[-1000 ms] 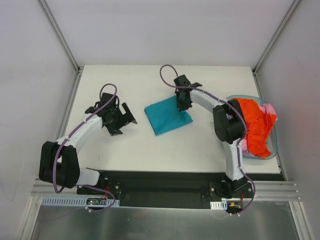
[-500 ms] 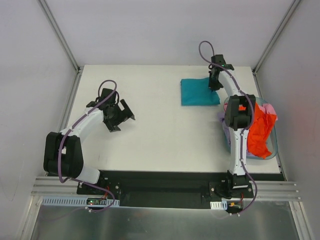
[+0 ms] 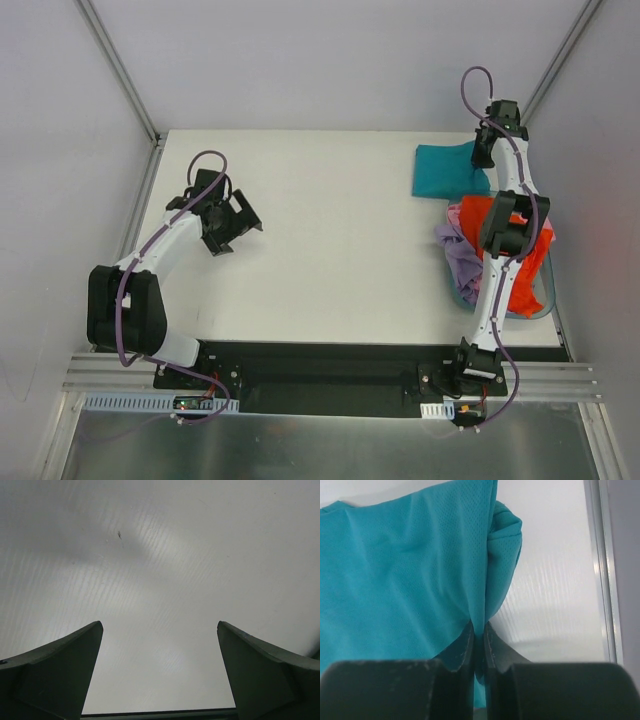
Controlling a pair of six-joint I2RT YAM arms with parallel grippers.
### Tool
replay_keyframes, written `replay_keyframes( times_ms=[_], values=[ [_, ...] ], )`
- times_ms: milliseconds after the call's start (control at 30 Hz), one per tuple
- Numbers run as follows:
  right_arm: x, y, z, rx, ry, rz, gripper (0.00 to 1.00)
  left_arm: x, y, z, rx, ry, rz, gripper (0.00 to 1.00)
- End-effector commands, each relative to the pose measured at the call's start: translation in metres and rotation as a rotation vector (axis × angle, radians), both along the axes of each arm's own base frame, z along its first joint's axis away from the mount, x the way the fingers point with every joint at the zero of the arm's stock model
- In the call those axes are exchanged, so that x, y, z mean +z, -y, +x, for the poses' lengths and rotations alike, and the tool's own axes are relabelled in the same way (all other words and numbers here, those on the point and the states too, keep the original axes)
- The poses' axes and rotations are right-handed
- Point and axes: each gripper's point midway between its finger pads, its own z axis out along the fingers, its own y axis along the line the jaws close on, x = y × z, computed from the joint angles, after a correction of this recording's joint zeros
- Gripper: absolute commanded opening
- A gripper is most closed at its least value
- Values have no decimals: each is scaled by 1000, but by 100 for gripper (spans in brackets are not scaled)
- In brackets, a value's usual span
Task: Fold and stack the t-shirts
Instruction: Put the neatly folded tshirt into the corner of the board with the right arm
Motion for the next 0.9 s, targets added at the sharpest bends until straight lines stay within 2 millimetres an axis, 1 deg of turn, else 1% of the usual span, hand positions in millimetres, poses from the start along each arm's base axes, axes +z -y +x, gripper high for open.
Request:
replay_keyframes(
  times_ms=[0, 33, 100, 133, 200, 233, 267, 300, 333, 367, 400, 433, 467, 500, 533, 567, 600, 633, 667, 700, 733, 767, 800, 833, 867],
  values=[
    [13, 4, 17, 73, 57, -52, 11, 20, -9, 7, 7, 51, 34, 99],
    [15, 5, 17, 84, 58, -64, 15, 21, -10, 7, 9, 53, 37, 99],
    [25, 10, 21, 84, 84, -92, 23, 26, -13, 9, 7, 66, 56, 99],
    [31, 13, 22, 86, 96, -109, 23, 28, -16, 9, 9, 65, 70, 99],
    [51, 17, 27, 83, 143, -144, 29, 37, -20, 13, 10, 88, 88, 99],
    [58, 19, 29, 81, 160, -158, 40, 41, -20, 14, 7, 95, 92, 99],
    [66, 23, 30, 75, 176, -179, 45, 49, -20, 16, 6, 118, 91, 99],
    [80, 22, 29, 73, 199, -187, 52, 53, -20, 17, 8, 127, 89, 99],
    [90, 23, 28, 68, 215, -191, 65, 57, -20, 18, 5, 139, 87, 99],
    [98, 22, 26, 62, 230, -186, 70, 63, -19, 17, 4, 156, 84, 99],
    [121, 20, 22, 55, 268, -186, 76, 66, -19, 16, 4, 163, 80, 99],
    [122, 15, 18, 67, 265, -164, 90, 66, -19, 14, 3, 166, 78, 99],
    [130, 10, 15, 75, 279, -149, 99, 71, -19, 12, 3, 183, 74, 99],
    [140, 4, 9, 83, 292, -131, 97, 72, -18, 10, 2, 185, 69, 99],
    [154, -11, -1, 140, 306, -92, 97, 70, -19, 5, 0, 180, 67, 99],
    [163, -24, -9, 172, 310, -81, 97, 75, -19, 2, 0, 200, 63, 99],
    [173, -34, -16, 192, 316, -83, 97, 75, -19, -1, -1, 200, 62, 99],
    [204, -42, -32, 202, 359, -109, 97, 73, -20, -5, 1, 197, 63, 99],
    [194, -60, -43, 230, 323, -115, 97, 78, -20, -8, 0, 218, 60, 99],
    [199, -69, -52, 236, 328, -123, 97, 79, -20, -10, 0, 220, 59, 99],
    [225, -79, -69, 245, 383, -120, 97, 79, -20, -12, -5, 224, 56, 99],
    [205, -97, -81, 275, 340, -95, 97, 83, -20, -13, -21, 238, 60, 99],
    [203, -108, -91, 284, 343, -72, 97, 86, -20, -13, -28, 244, 61, 99],
    [205, -122, -97, 290, 373, -21, 97, 90, -19, -12, -31, 251, 57, 99],
    [222, -140, -115, 316, 424, 9, 97, 92, -16, -13, -43, 254, 48, 99]
  ],
)
